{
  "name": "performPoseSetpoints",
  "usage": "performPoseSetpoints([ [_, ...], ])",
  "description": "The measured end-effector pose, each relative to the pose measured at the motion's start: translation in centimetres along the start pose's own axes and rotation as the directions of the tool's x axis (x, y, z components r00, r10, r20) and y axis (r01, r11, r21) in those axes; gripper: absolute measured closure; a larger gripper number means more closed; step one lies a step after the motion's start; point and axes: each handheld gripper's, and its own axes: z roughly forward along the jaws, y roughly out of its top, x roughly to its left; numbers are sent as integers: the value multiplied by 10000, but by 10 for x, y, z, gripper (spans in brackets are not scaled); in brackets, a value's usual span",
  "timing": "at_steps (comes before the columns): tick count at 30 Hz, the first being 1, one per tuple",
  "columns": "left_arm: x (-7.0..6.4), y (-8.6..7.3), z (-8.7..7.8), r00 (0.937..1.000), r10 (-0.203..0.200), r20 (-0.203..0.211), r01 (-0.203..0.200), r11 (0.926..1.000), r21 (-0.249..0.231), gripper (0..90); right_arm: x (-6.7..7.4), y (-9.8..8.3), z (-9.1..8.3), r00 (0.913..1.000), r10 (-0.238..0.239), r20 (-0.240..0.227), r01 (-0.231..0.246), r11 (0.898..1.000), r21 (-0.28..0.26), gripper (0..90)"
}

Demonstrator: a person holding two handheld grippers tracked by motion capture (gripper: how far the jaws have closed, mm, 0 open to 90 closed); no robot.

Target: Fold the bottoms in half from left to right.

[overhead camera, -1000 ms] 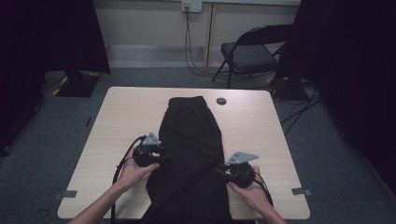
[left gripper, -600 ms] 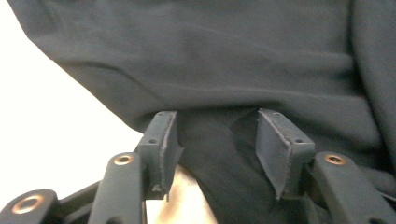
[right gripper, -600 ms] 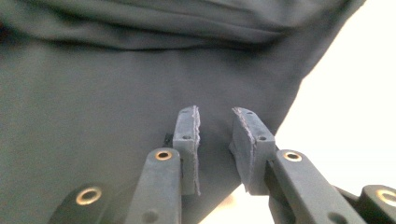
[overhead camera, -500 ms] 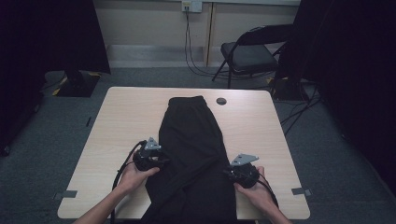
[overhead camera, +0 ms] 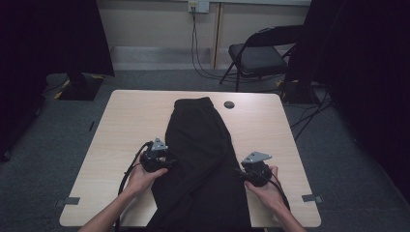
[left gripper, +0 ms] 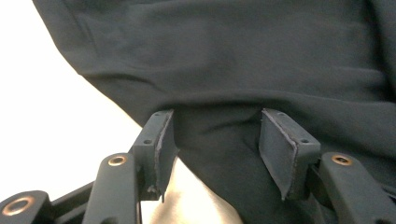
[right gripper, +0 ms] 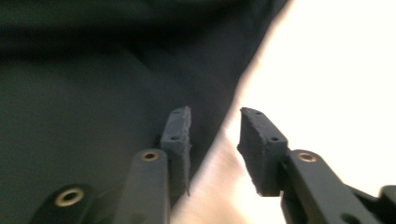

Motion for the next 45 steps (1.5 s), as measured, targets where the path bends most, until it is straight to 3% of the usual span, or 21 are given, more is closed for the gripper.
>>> performPoseSetpoints([
  [4, 1, 1, 1, 9999, -40, -113, 40, 10000, -24, 453, 35, 17, -14, 9944, -231, -1034, 140, 9960, -880, 494],
  [5, 1, 1, 1, 9999, -40, -113, 40, 10000, -24, 452, 35, 17, -14, 9944, -231, -1034, 140, 9960, -880, 494],
  [6, 0, 0, 1, 9998, -144, -141, 142, 9999, -93, 453, 61, 26, -12, 9831, -663, -1707, 502, 9940, -971, 467],
  [11, 0, 0, 1, 9999, -98, -102, 97, 9999, -47, 453, 123, 40, 1, 9376, -1539, -3118, 1263, 9862, -1071, 424],
  [13, 1, 0, 0, 9999, 22, -124, -23, 10000, -26, 453, 140, 41, 9, 9141, -1644, -3706, 1346, 9853, -1051, 408],
  [15, 1, 0, 1, 9999, 18, -118, -18, 10000, -28, 453, 155, 42, 18, 9006, -1901, -3909, 1646, 9815, -981, 396],
  [16, 1, 0, 1, 9999, 18, -118, -18, 10000, -28, 453, 155, 42, 18, 9006, -1901, -3909, 1646, 9815, -981, 396],
  [17, 1, 0, 1, 9999, 18, -110, -18, 10000, -25, 453, 162, 43, 21, 8903, -2023, -4081, 1762, 9791, -1012, 389],
  [18, 1, 0, 1, 9999, 26, -104, -26, 10000, -23, 453, 176, 44, 29, 8710, -2355, -4312, 2141, 9719, -983, 373],
  [20, 2, 0, 1, 9999, 39, -98, -39, 10000, -19, 453, 186, 44, 37, 8509, -2486, -4629, 2299, 9683, -975, 358],
  [21, 2, 0, 1, 9999, 39, -98, -39, 10000, -19, 453, 186, 44, 37, 8509, -2486, -4629, 2299, 9683, -975, 358],
  [22, 2, 0, 0, 9999, 54, -86, -55, 10000, -20, 453, 193, 43, 44, 8417, -2837, -4594, 2778, 9571, -822, 335],
  [26, 2, 0, 1, 10000, 9, -46, -9, 10000, -13, 453, 196, 44, 53, 8499, -2749, -4495, 2739, 9593, -689, 298],
  [29, 2, 0, 1, 10000, 23, -38, -23, 10000, -13, 452, 202, 44, 58, 8590, -3140, -4044, 3120, 9473, -727, 289],
  [30, 2, 0, 1, 10000, 20, -40, -20, 10000, -13, 452, 202, 45, 57, 8603, -3195, -3973, 3202, 9450, -666, 362],
  [31, 2, 0, 1, 10000, 31, -34, -31, 10000, -31, 452, 202, 45, 57, 8603, -3195, -3973, 3202, 9450, -666, 362],
  [32, 2, 0, 1, 10000, 17, -41, -17, 10000, -12, 452, 200, 47, 56, 8607, -3193, -3965, 3181, 9454, -708, 563],
  [33, 2, 0, 1, 10000, 17, -41, -17, 10000, -12, 453, 200, 47, 56, 8607, -3193, -3965, 3181, 9454, -708, 563],
  [36, 2, 0, 1, 10000, 14, -42, -14, 10000, -1, 453, 199, 47, 55, 8585, -3048, -4123, 3037, 9502, -700, 783],
  [41, 2, 0, 1, 10000, 17, -24, -17, 10000, -51, 452, 194, 47, 50, 8547, -2741, -4408, 2640, 9607, -855, 884],
  [45, 2, 0, 1, 10000, -66, 30, 66, 10000, -31, 450, 180, 53, 28, 8611, -2407, -4479, 2038, 9704, -1296, 888],
])
